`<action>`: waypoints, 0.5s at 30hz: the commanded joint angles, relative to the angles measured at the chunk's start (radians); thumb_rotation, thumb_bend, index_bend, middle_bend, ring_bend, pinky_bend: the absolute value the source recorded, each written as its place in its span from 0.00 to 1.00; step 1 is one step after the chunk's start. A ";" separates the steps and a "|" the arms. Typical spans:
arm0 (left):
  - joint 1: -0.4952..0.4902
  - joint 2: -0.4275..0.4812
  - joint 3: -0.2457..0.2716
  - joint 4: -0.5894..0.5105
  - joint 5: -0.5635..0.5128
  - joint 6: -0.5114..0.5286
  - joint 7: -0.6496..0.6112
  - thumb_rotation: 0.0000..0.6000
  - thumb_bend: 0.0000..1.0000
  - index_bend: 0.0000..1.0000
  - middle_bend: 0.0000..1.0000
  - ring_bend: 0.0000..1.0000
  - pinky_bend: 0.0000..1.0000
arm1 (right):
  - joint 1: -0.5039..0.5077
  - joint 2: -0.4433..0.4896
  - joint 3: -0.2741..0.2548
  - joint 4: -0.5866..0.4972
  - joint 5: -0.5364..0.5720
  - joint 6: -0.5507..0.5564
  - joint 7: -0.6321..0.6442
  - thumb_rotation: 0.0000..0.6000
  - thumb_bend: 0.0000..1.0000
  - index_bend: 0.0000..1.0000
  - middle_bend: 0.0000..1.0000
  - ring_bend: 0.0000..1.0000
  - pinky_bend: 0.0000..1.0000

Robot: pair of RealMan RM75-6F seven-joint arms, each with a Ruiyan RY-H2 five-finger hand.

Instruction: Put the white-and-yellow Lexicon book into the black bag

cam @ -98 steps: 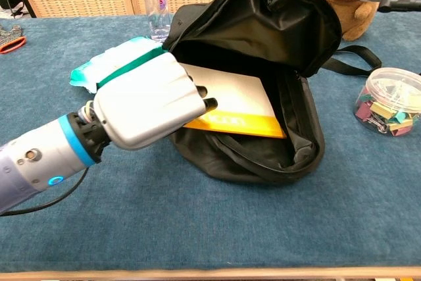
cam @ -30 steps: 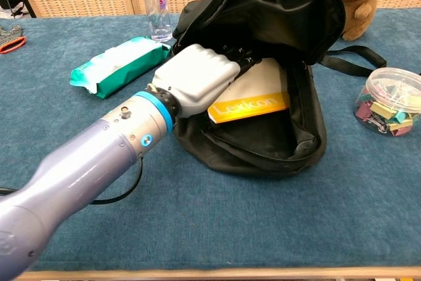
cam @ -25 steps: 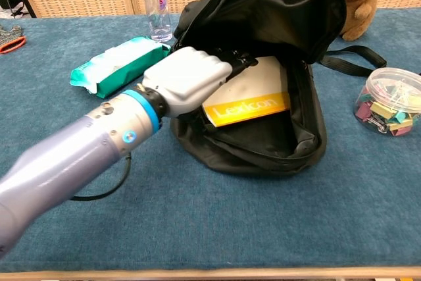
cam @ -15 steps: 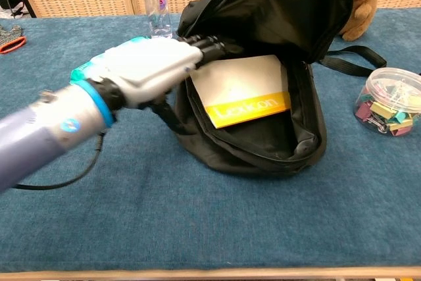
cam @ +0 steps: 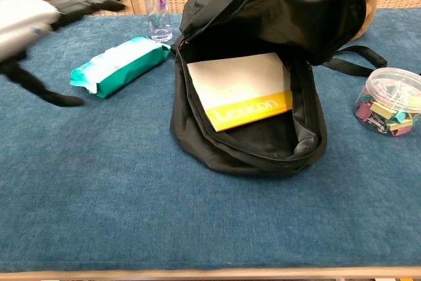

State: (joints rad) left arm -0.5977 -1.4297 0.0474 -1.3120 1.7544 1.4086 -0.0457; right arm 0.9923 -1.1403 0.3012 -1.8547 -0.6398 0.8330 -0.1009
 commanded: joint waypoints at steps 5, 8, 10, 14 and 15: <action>0.106 0.123 0.024 0.095 -0.026 0.123 -0.171 1.00 0.00 0.00 0.00 0.00 0.13 | -0.070 -0.093 -0.085 -0.026 -0.169 0.075 -0.012 1.00 0.92 0.61 0.50 0.50 0.73; 0.128 0.138 0.011 0.132 -0.056 0.135 -0.222 1.00 0.00 0.00 0.00 0.00 0.13 | -0.083 -0.162 -0.126 -0.010 -0.240 0.124 -0.066 1.00 0.92 0.61 0.50 0.50 0.73; 0.137 0.139 0.000 0.154 -0.072 0.137 -0.249 1.00 0.00 0.00 0.00 0.00 0.13 | -0.090 -0.212 -0.148 0.004 -0.273 0.161 -0.109 1.00 0.92 0.61 0.51 0.50 0.73; 0.145 0.137 -0.010 0.175 -0.085 0.138 -0.276 1.00 0.00 0.00 0.00 0.00 0.13 | -0.098 -0.267 -0.164 0.019 -0.294 0.203 -0.155 1.00 0.92 0.61 0.51 0.50 0.73; 0.147 0.136 -0.013 0.181 -0.089 0.138 -0.281 1.00 0.00 0.00 0.00 0.00 0.13 | -0.100 -0.282 -0.168 0.023 -0.298 0.212 -0.166 1.00 0.91 0.61 0.51 0.50 0.73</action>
State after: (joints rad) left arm -0.4531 -1.2933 0.0375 -1.1346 1.6689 1.5461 -0.3235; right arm 0.8994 -1.3999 0.1457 -1.8425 -0.9243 1.0288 -0.2474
